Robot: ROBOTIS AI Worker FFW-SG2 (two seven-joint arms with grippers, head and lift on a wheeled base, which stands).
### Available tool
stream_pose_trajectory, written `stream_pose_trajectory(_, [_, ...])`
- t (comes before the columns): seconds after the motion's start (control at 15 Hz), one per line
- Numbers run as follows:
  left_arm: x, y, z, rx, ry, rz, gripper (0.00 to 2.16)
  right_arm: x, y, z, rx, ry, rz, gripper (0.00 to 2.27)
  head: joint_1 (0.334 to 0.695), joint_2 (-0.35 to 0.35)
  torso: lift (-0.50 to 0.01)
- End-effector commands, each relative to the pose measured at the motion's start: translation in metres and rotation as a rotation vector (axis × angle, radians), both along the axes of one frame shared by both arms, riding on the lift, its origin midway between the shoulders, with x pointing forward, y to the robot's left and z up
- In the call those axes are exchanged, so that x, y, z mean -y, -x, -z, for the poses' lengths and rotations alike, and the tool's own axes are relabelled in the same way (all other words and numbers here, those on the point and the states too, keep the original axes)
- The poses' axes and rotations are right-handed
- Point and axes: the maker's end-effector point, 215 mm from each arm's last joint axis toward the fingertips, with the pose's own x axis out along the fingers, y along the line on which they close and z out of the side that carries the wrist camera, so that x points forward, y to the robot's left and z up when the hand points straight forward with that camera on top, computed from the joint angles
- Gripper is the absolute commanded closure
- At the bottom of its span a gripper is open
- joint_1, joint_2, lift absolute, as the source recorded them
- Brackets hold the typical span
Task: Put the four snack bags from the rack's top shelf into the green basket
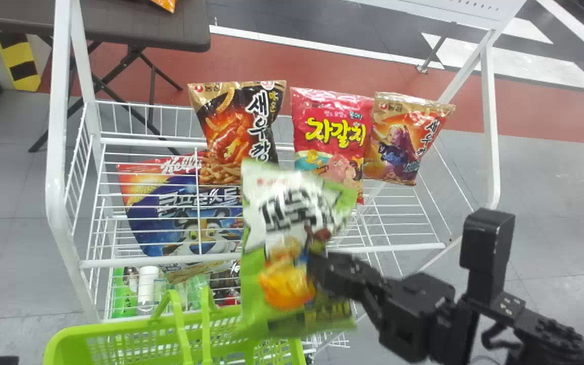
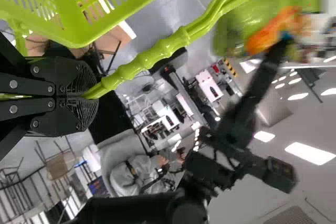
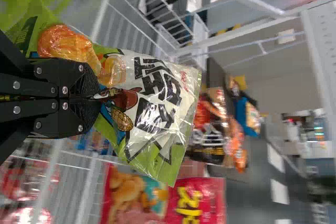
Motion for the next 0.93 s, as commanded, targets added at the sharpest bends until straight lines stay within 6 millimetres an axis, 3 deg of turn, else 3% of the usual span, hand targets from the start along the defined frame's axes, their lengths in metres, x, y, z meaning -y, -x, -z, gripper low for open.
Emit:
stream_pose_trajectory(0.0, [0.002,0.000,0.001,-0.003,-0.001,-0.006,1.76,-0.002,0.053,0.037,-0.256,-0.053,0.013,2.16,0.695,-0.350,0.000])
stream_pose_trajectory(0.13, [0.003,0.001,0.000,0.000,-0.001,-0.006,1.76,-0.014,0.085,0.055,-0.391,-0.102,-0.001,2.16,0.695,-0.350,0.000])
stream_pose_trajectory(0.27, [0.004,0.002,-0.001,0.001,0.004,-0.006,1.76,-0.025,0.102,0.068,-0.455,-0.111,-0.030,2.16,0.695,-0.350,0.000])
stream_pose_trajectory(0.53, [0.008,0.005,-0.007,0.013,0.018,0.005,1.76,-0.049,0.123,0.092,-0.530,-0.120,-0.098,2.12,0.695,-0.350,0.000])
stream_pose_trajectory(0.6, [0.009,0.007,-0.007,0.013,0.016,0.009,1.76,-0.058,0.126,0.096,-0.540,-0.127,-0.121,1.83,0.695,-0.350,0.000])
stream_pose_trajectory(0.67, [0.010,0.007,-0.007,0.013,0.016,0.009,1.76,-0.063,0.126,0.097,-0.543,-0.136,-0.133,1.11,0.695,-0.350,0.000])
stream_pose_trajectory(0.73, [0.010,0.008,-0.007,0.012,0.017,0.011,1.76,-0.065,0.124,0.096,-0.540,-0.147,-0.146,0.03,0.695,-0.350,0.000])
stream_pose_trajectory(0.87, [0.008,0.007,-0.006,0.012,0.012,0.008,1.76,-0.067,0.104,0.087,-0.456,-0.157,-0.167,0.00,0.695,-0.350,0.000])
